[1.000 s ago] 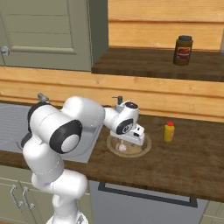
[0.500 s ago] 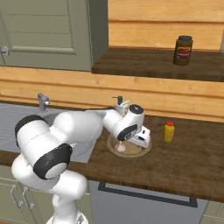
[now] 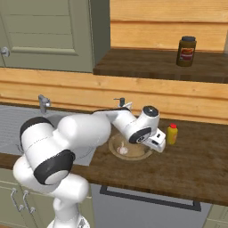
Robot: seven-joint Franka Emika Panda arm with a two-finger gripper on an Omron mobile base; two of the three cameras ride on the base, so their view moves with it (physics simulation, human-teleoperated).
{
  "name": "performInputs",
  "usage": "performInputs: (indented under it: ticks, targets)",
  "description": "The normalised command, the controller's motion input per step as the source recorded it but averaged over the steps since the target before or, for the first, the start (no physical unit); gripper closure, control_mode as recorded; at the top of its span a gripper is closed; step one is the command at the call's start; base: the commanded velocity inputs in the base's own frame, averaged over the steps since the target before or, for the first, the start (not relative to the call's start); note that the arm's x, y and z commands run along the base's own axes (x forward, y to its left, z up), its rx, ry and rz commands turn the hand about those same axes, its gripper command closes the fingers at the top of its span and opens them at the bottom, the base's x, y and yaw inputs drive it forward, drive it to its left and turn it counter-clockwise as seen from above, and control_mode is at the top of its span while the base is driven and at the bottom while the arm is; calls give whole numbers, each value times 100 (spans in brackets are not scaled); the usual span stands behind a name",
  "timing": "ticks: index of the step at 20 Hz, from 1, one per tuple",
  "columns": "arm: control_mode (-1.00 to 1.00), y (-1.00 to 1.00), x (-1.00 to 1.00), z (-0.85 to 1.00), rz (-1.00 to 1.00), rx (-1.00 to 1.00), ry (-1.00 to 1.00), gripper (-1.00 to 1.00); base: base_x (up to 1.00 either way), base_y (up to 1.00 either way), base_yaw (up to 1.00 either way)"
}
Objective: Pick the garlic from the sink and place it in the bowl. Then pick the bowl and place it in the microwave. Then close the microwave door and press the start button.
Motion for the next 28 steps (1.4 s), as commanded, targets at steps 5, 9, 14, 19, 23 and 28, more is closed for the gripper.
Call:
performInputs:
  ticks: [5, 9, 14, 19, 23, 28]
  targets:
    - [-100, -45, -3, -7, -6, 15, 0, -100, 0, 0, 0]
    - [-100, -13, 4, -22, -2, 14, 7, -100, 0, 0, 0]
    - [-100, 0, 0, -33, -2, 12, 3, -100, 0, 0, 0]
    - [-100, 1, 0, -34, -1, 9, 0, -100, 0, 0, 0]
    - [-100, 19, -8, -29, 0, 6, 0, -100, 0, 0, 0]
    - [-100, 40, -16, -6, 0, 0, 0, 100, 0, 0, 0]
